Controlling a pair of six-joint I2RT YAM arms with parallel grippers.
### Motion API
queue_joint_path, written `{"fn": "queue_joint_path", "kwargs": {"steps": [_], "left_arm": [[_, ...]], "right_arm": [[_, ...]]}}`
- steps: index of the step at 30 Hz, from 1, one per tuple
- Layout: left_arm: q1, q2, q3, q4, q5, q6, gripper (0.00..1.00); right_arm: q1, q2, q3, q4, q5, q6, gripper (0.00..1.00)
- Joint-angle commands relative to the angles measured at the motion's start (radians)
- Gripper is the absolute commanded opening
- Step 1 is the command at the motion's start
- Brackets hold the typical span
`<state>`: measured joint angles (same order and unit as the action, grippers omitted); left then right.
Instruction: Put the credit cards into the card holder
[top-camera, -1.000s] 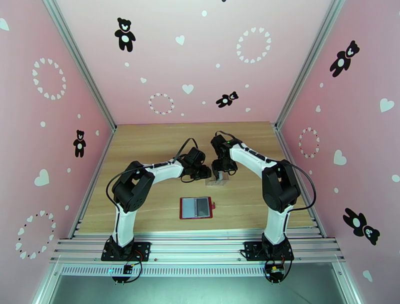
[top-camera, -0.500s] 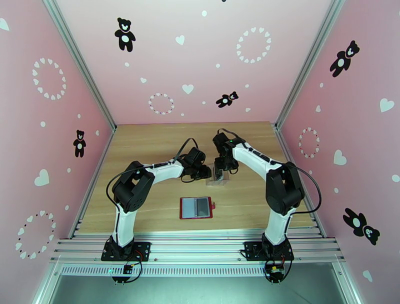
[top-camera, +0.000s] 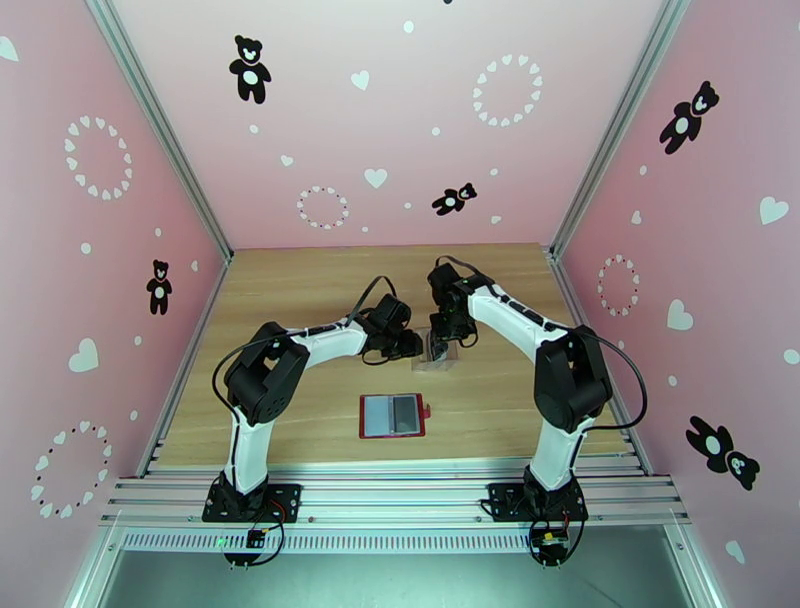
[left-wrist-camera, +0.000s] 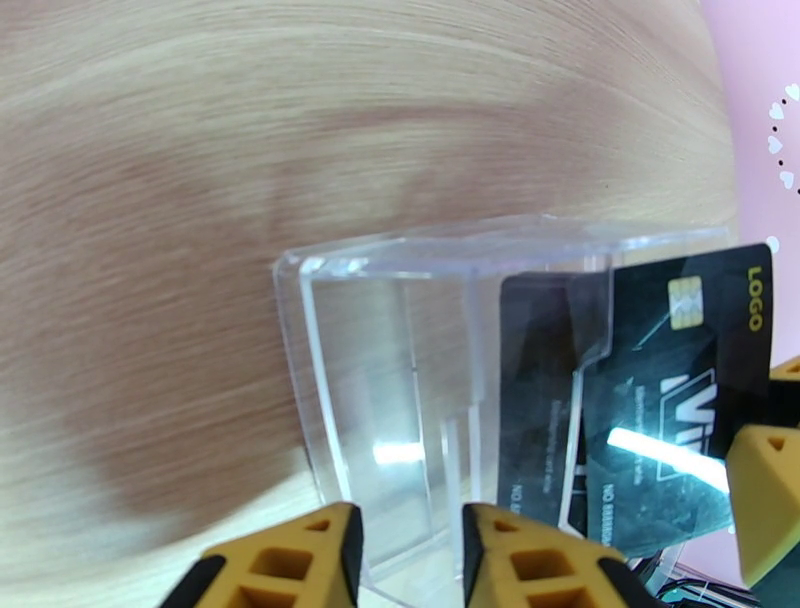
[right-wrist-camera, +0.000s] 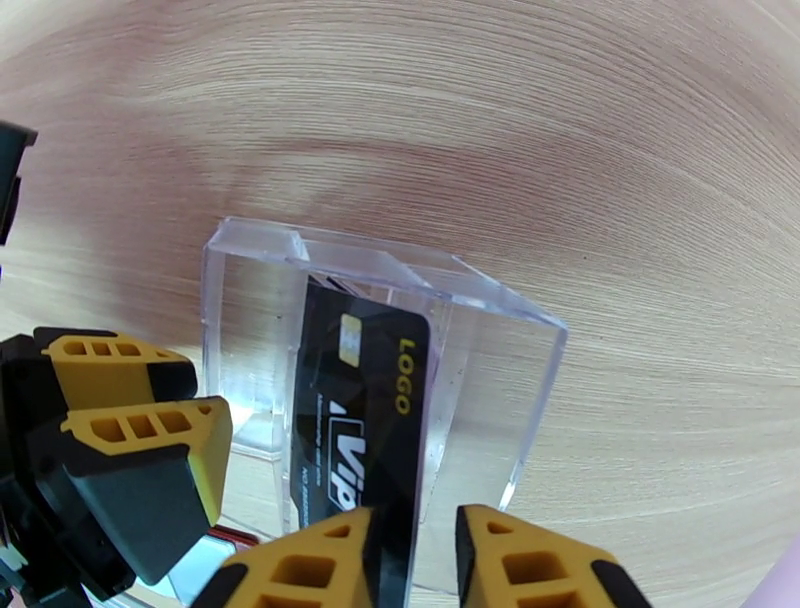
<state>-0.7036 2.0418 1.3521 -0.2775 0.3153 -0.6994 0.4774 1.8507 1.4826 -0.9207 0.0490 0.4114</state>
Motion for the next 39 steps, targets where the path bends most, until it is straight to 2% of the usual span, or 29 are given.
{"fn": "queue_joint_path", "kwargs": {"steps": [1,3,9,15,24,39], "left_arm": [[0.005,0.024,0.019,-0.049,-0.013,0.009,0.32],[0.004,0.024,0.019,-0.049,-0.012,0.009,0.32],[0.004,0.028,0.021,-0.049,-0.010,0.009,0.32],[0.004,0.030,0.027,-0.055,-0.010,0.011,0.32],[0.004,0.025,0.032,-0.066,-0.008,0.018,0.32],[0.005,0.027,0.025,-0.057,-0.004,0.014,0.32]], "right_arm": [[-0.014,0.003,-0.006,-0.038,0.020,0.001,0.26],[-0.014,0.007,-0.005,-0.038,0.018,0.001,0.31],[-0.008,0.025,0.004,-0.040,0.006,0.001,0.36],[0.008,0.043,0.016,-0.041,-0.014,0.001,0.46],[0.034,0.090,0.062,-0.065,0.055,0.002,0.58],[0.047,0.122,0.093,-0.104,0.159,-0.001,0.60]]}}
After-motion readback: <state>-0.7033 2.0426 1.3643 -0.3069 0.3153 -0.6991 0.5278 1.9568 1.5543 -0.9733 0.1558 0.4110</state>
